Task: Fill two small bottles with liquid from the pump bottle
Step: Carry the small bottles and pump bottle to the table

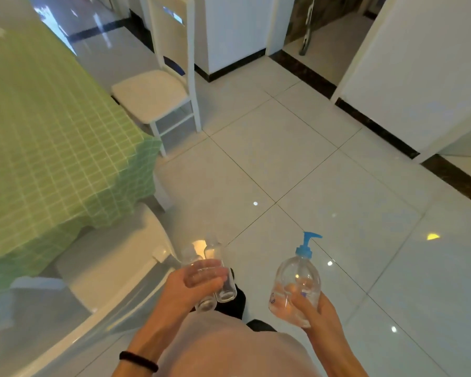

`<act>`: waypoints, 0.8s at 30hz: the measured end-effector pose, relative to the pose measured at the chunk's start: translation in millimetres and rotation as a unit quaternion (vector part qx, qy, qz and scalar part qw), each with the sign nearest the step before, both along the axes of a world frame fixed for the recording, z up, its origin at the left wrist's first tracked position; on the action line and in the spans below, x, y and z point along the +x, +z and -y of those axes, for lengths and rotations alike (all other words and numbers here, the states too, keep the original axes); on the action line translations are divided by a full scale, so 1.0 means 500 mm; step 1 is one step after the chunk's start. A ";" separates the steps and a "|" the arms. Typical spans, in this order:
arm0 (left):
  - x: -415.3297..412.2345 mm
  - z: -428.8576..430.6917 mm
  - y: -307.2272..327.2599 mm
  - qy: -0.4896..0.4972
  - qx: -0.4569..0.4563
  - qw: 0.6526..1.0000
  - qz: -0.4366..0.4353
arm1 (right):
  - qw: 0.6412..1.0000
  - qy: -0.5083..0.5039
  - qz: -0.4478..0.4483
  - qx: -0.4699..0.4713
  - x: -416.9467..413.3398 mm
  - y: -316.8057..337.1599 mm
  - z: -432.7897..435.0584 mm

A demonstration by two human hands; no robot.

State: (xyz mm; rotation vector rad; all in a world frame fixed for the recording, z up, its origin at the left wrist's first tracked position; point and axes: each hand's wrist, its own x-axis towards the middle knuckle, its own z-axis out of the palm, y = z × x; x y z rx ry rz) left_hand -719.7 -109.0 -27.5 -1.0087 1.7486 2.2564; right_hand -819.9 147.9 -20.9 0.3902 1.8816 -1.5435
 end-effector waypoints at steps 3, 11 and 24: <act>-0.053 0.039 -0.013 0.015 0.015 1.000 -0.005 | 1.000 0.000 0.005 -0.003 -0.066 -0.006 0.048; -0.219 0.154 -0.011 0.002 0.028 1.000 -0.004 | 0.999 0.028 -0.022 -0.008 -0.252 0.009 0.180; -0.507 0.284 -0.037 0.064 0.034 0.997 0.013 | 0.997 0.078 -0.021 0.010 -0.606 -0.016 0.344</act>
